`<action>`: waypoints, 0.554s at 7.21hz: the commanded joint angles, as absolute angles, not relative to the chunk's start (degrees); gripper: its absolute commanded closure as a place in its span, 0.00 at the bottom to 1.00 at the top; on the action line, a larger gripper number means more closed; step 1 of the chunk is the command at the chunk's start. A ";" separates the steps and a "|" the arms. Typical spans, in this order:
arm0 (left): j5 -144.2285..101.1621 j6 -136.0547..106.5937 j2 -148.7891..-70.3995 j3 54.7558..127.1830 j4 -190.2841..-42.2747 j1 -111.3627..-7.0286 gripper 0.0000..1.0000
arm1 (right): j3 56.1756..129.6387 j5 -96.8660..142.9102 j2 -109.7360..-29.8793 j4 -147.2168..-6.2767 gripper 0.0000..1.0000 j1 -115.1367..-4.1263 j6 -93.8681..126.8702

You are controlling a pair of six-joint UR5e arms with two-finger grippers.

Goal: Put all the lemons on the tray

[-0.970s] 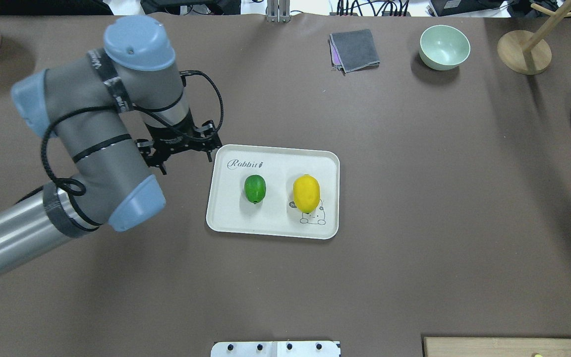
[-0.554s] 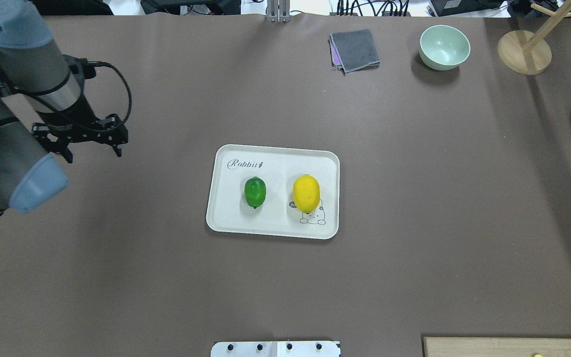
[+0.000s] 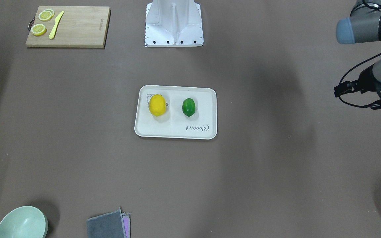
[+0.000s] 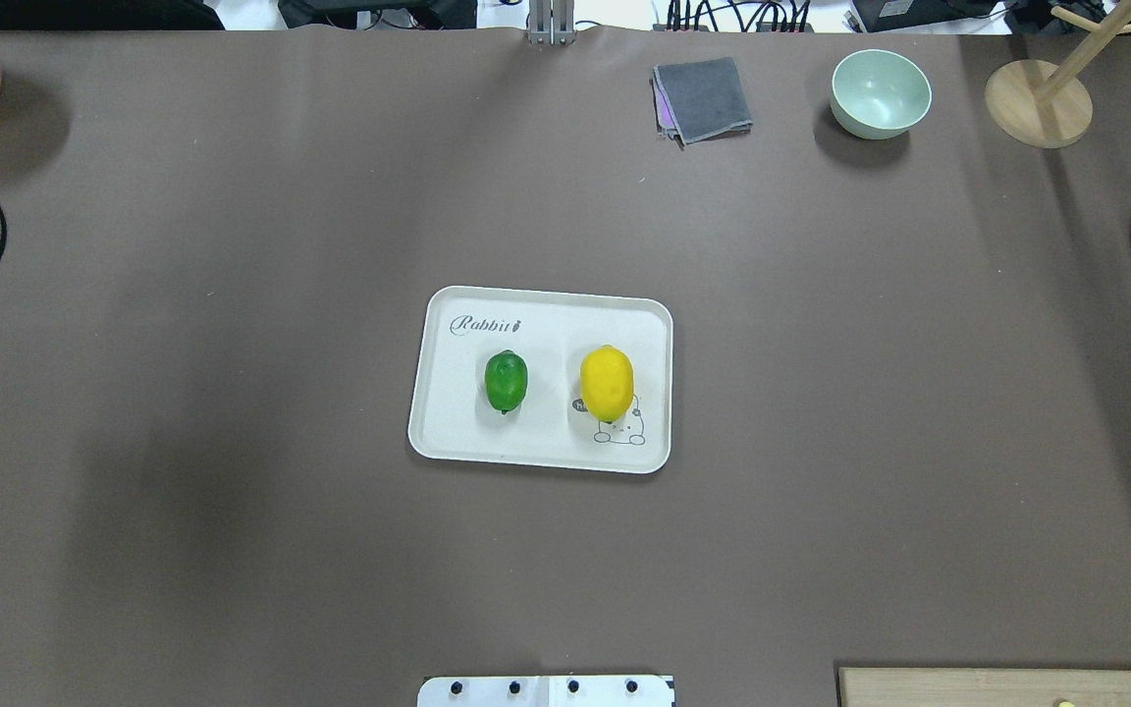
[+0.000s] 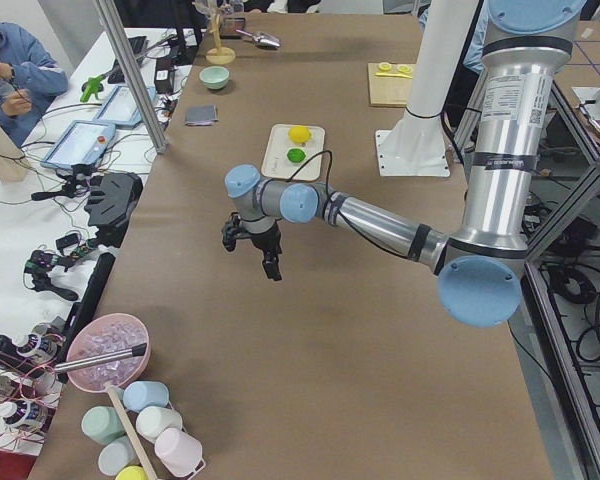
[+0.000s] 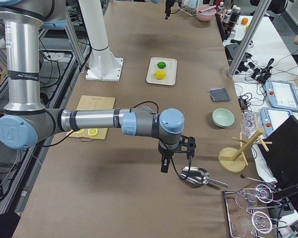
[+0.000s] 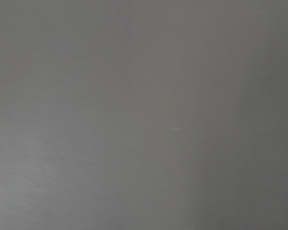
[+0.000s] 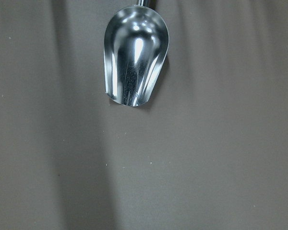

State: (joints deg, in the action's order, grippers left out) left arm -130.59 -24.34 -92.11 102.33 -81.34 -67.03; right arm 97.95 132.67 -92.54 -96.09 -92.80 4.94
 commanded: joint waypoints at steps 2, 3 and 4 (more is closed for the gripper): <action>-139.67 -15.39 -80.53 100.63 -90.34 -74.60 0.02 | 97.91 132.63 -92.81 -96.06 0.00 -93.08 4.48; -141.05 -10.94 -80.60 100.55 -89.48 -79.23 0.02 | 98.00 132.71 -92.81 -96.06 0.00 -93.08 4.48; -140.98 -2.89 -80.68 100.02 -85.82 -81.80 0.02 | 97.91 132.80 -92.81 -96.06 0.00 -92.99 4.48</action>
State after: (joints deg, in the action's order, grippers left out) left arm -139.63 -10.74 -81.10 100.48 -88.55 -77.92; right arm 97.94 132.71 -92.81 -96.07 -93.04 4.50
